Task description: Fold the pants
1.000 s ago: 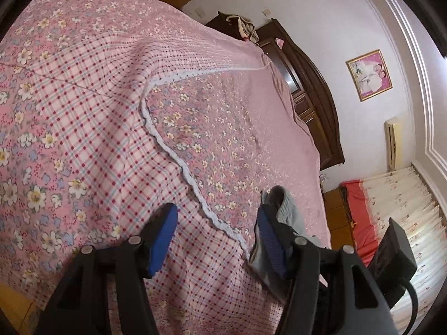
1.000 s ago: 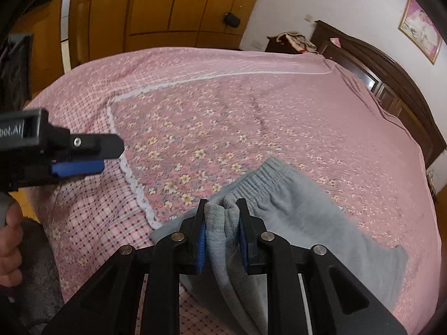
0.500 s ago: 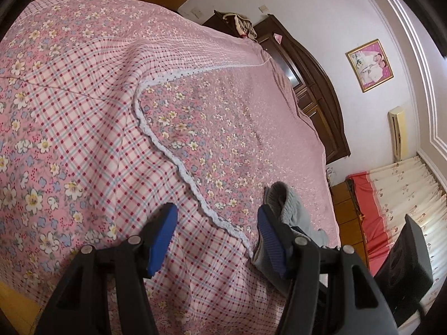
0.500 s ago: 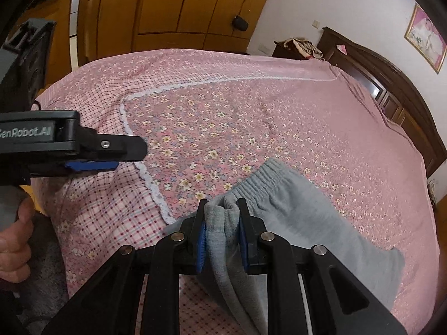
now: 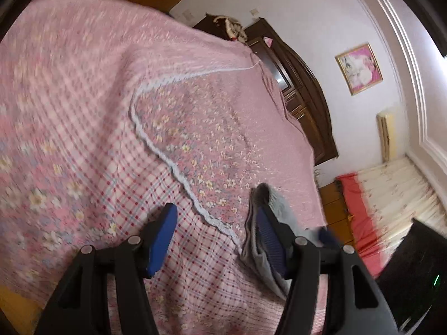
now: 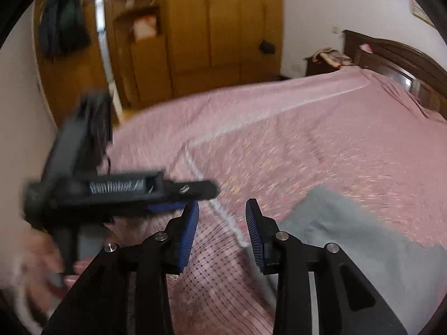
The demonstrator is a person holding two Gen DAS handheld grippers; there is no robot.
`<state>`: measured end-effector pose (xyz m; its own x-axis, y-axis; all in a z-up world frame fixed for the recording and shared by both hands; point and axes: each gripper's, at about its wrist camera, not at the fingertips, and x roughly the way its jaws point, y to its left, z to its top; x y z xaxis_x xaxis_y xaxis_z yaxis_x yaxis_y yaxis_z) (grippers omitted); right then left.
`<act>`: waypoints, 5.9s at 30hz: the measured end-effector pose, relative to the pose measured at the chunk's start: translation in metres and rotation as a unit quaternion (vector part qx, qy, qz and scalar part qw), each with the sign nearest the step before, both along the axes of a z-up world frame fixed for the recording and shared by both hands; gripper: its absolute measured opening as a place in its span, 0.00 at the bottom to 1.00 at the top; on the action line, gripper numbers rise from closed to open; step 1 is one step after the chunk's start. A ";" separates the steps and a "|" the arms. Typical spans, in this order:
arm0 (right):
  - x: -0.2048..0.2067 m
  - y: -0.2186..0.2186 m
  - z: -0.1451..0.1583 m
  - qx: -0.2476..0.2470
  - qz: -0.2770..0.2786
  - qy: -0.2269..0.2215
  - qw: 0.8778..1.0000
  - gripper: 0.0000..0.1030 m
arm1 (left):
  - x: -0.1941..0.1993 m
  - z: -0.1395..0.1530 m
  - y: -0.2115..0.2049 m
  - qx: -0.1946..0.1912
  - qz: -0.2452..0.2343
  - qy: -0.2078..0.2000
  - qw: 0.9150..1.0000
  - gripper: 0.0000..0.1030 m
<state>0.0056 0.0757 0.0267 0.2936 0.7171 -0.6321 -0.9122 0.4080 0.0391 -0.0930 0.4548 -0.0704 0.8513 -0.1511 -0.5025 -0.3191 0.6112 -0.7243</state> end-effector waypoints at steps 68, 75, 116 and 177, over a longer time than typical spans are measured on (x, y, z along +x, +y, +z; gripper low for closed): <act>0.047 -0.286 -0.128 0.189 -0.408 0.237 0.861 0.00 | 0.147 -0.012 -0.190 0.394 -0.187 0.116 0.893 0.18; 0.049 -0.277 -0.130 0.170 -0.407 0.199 0.875 0.00 | 0.140 -0.013 -0.169 0.338 -0.194 0.093 0.916 0.18; 0.104 -0.174 -0.083 0.169 -0.310 0.249 0.902 0.34 | 0.134 -0.027 -0.159 0.297 -0.193 0.033 0.935 0.58; 0.198 -0.241 -0.092 0.073 -0.104 0.405 0.906 0.09 | 0.095 0.021 -0.247 0.382 -0.181 0.051 0.905 0.70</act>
